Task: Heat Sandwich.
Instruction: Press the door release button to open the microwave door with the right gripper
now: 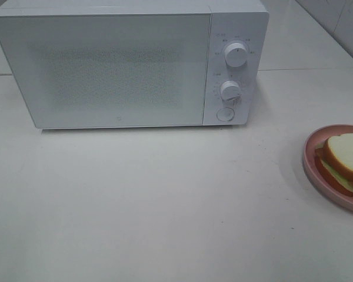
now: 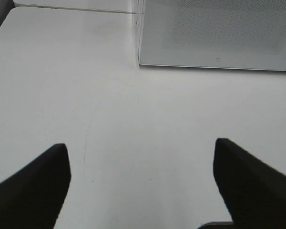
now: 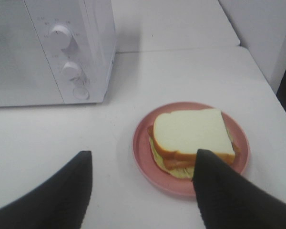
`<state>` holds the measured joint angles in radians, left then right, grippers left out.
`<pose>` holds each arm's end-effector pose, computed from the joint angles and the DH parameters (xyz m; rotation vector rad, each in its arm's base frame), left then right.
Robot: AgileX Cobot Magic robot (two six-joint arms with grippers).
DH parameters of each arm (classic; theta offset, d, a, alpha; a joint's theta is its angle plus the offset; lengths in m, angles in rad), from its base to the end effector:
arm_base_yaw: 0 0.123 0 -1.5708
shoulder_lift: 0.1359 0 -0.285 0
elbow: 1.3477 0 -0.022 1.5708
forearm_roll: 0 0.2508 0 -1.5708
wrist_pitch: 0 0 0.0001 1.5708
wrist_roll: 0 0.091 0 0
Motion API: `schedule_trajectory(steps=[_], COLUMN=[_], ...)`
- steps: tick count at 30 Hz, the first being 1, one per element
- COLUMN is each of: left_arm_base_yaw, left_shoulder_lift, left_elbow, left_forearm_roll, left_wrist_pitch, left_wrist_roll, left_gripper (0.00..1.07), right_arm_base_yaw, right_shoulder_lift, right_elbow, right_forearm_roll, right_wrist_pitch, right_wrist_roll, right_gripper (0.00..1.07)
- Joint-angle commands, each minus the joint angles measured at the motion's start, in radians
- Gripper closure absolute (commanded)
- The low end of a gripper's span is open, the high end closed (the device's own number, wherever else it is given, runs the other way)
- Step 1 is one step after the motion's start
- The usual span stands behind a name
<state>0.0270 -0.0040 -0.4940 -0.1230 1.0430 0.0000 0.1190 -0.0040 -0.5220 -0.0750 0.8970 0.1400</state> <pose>-0.0041 -0.0098 0.2775 -0.0231 2.0248 -0.1298 -0.0022 -0.0056 0.2974 0.0168 1.8537 0.0934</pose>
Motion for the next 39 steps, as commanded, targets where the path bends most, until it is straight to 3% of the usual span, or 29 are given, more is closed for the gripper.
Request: schedule_trajectory(steps=[1,8,26,39], left_arm_base_yaw=[-0.006,-0.006,-0.006,-0.006], left_shoulder_lift=[-0.023,-0.023,-0.023,-0.023], left_elbow=[0.003,0.003,0.003,0.003], left_forearm_roll=[-0.002,-0.002,-0.002,-0.002], left_wrist_pitch=[-0.013,-0.013,-0.013,-0.013], left_wrist_roll=[0.000,0.000,0.000,0.000], left_gripper=[0.31,0.31,0.31,0.31], right_arm_base_yaw=[-0.002,-0.002,0.000,0.000], right_shoulder_lift=[-0.026,0.012,0.309,0.515], right_elbow=[0.001,0.027,0.027,0.035], right_forearm_roll=[-0.008,-0.008,0.018,0.221], right_wrist_pitch=[-0.113,-0.219,-0.437,-0.641], right_wrist_roll=[-0.001,-0.006,-0.012,-0.287], right_gripper=[0.46,0.46,0.46,0.46])
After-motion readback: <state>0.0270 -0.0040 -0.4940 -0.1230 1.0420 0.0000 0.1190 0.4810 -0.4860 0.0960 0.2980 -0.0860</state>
